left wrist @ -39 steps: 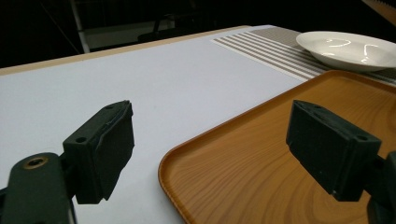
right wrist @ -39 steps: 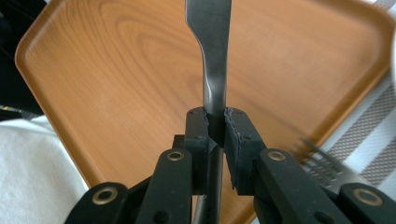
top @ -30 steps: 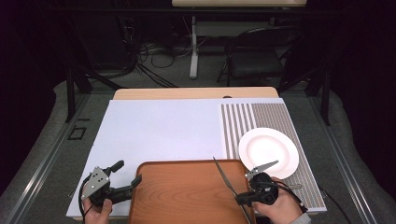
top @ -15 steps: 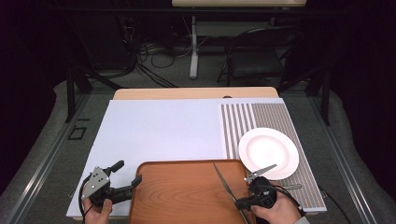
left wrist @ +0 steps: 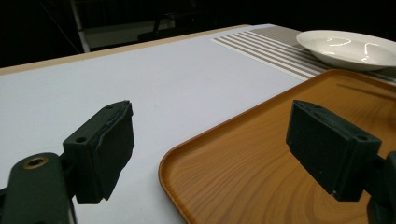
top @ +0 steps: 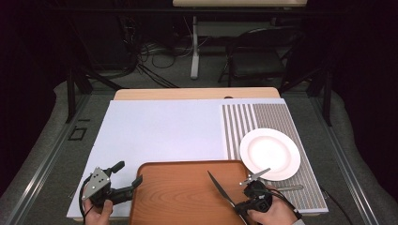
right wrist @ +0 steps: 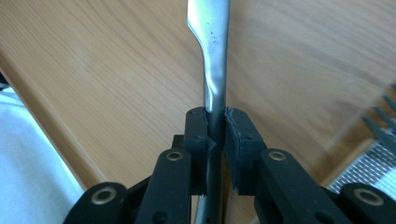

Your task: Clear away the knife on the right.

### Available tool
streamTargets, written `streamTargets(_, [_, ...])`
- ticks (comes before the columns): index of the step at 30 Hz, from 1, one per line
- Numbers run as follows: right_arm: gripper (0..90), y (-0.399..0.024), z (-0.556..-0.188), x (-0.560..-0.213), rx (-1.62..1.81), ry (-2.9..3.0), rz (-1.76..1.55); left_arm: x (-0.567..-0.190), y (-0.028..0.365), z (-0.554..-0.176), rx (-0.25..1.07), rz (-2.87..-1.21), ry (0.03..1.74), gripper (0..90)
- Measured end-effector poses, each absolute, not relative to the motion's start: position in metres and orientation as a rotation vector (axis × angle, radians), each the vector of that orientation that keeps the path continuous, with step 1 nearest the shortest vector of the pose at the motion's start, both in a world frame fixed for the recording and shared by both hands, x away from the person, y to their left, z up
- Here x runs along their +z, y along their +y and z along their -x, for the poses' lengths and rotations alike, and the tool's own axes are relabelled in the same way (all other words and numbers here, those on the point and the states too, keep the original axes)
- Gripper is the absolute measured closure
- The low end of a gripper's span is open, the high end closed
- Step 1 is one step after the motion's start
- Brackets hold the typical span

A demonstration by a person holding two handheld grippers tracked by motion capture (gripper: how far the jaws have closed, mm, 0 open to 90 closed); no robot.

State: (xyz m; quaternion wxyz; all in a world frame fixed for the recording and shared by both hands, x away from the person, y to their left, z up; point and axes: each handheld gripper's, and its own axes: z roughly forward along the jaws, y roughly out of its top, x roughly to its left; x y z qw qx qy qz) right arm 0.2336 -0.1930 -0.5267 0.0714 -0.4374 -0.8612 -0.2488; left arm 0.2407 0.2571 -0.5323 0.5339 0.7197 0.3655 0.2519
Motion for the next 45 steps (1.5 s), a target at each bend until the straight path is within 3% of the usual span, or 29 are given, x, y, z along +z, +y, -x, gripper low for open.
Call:
streamTargets(19, [78.9, -0.189, -0.228, -0.526, -0.826, -2.651, 1.285, -0.532, 0.257, -0.241, 0.601, -1.710, 0.876, 15.3])
streamTargets(26, [90.0, -0.183, -0.226, -0.525, -0.896, -2.703, 1.217, -0.533, 0.258, -0.241, 0.598, -1.712, 0.876, 15.3])
streamTargets(45, [90.0, -0.173, -0.229, -0.536, -0.925, -2.695, 1.183, -0.534, 0.257, -0.241, 0.594, -1.713, 0.883, 15.3])
